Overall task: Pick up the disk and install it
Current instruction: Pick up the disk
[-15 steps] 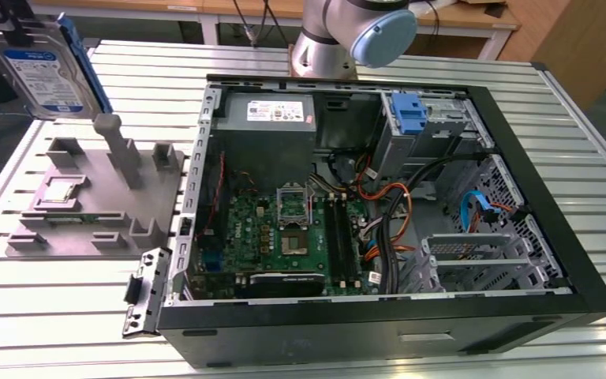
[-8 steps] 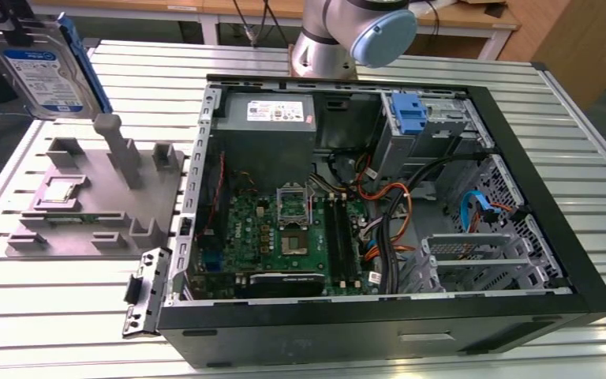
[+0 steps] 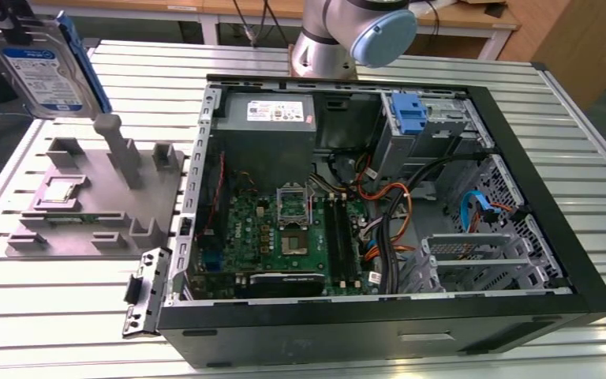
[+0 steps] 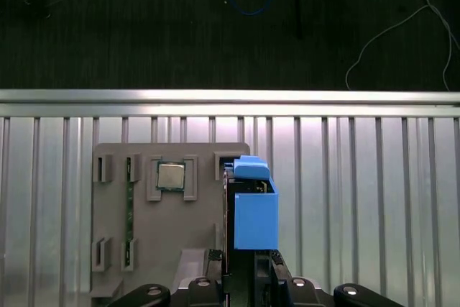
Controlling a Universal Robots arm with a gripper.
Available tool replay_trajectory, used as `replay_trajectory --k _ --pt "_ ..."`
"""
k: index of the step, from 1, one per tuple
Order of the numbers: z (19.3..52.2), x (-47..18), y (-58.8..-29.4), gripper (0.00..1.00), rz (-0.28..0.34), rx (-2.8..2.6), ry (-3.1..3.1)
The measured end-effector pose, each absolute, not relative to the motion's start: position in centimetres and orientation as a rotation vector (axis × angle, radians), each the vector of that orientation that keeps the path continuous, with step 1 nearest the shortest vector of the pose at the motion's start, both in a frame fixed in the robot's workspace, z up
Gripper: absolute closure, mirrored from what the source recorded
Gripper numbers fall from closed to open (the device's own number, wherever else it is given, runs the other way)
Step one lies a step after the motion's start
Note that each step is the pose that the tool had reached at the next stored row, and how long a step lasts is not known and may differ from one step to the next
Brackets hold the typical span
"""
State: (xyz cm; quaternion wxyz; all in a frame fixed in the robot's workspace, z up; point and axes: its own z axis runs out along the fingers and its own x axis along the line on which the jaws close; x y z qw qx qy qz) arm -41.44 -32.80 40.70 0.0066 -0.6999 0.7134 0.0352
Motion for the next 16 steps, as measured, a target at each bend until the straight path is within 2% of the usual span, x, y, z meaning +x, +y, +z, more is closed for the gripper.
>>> replay_trajectory --k 16 --pt "42.0 -41.4 -32.8 0.65 0.110 -2.189 2.232"
